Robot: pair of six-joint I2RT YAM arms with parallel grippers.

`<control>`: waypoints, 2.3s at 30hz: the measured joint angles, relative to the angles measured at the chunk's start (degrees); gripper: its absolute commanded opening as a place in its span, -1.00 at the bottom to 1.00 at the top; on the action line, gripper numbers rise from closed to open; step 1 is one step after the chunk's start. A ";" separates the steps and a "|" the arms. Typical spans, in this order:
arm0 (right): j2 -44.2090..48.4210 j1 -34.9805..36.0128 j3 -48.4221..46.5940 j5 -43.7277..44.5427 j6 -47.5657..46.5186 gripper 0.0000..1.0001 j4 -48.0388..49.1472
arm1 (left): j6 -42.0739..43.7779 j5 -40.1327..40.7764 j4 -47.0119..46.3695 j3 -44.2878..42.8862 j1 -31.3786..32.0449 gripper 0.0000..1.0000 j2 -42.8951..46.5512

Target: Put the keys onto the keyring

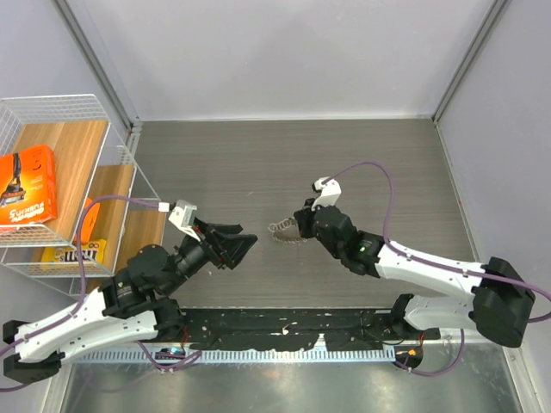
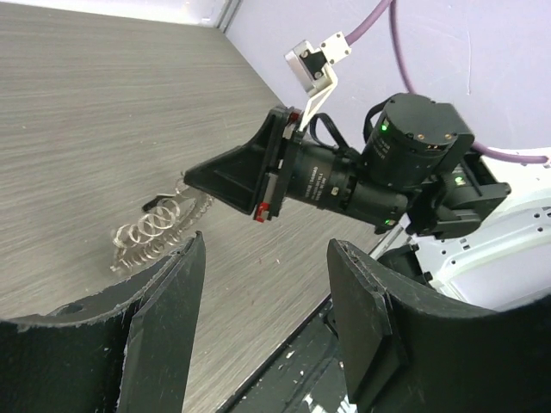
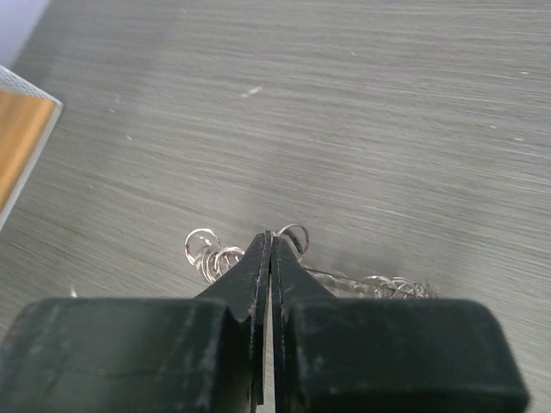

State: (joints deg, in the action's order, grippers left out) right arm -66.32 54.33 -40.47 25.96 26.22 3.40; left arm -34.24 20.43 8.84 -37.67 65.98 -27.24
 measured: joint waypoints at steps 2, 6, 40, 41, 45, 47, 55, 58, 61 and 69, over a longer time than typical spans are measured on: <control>-2.01 0.00 2.12 -0.72 1.22 -0.89 5.42 | 0.09 0.13 0.11 0.00 0.00 0.29 0.31; -3.19 0.00 7.08 -2.91 4.42 -0.89 16.46 | 0.15 0.13 0.35 0.07 0.00 0.29 0.87; 5.81 2.08 6.19 -8.46 5.81 0.90 0.55 | -0.24 1.07 4.83 1.20 0.00 0.43 2.56; 7.80 2.08 4.92 -8.20 4.94 0.91 -1.64 | -0.24 1.07 4.92 1.29 0.00 0.45 2.67; 12.15 2.08 -0.57 -7.54 2.51 0.91 -9.79 | 0.02 1.07 5.79 1.29 0.00 0.54 2.71; 13.27 2.08 -3.43 -6.73 1.33 0.90 -14.60 | 0.28 1.18 6.56 1.27 0.00 0.63 2.62; 15.37 2.08 -8.04 0.09 0.37 0.90 -30.86 | 1.99 3.02 12.46 -1.55 0.00 0.99 1.31; 16.55 2.08 -9.66 3.06 0.55 0.91 -35.06 | 2.99 4.22 14.78 -3.91 0.00 0.99 0.42; 18.03 2.05 -12.02 6.75 0.68 0.90 -37.62 | 3.69 5.16 16.74 -5.62 0.00 0.99 -0.31; 18.75 2.05 -17.64 10.91 -2.12 0.91 -39.23 | 7.08 4.81 20.04 -11.06 0.00 0.99 -2.21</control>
State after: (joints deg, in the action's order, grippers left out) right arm -47.57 56.38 -58.11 36.86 24.10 -35.83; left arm -27.16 25.23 28.88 -48.73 65.98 -29.45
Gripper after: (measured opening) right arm 0.952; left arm 0.994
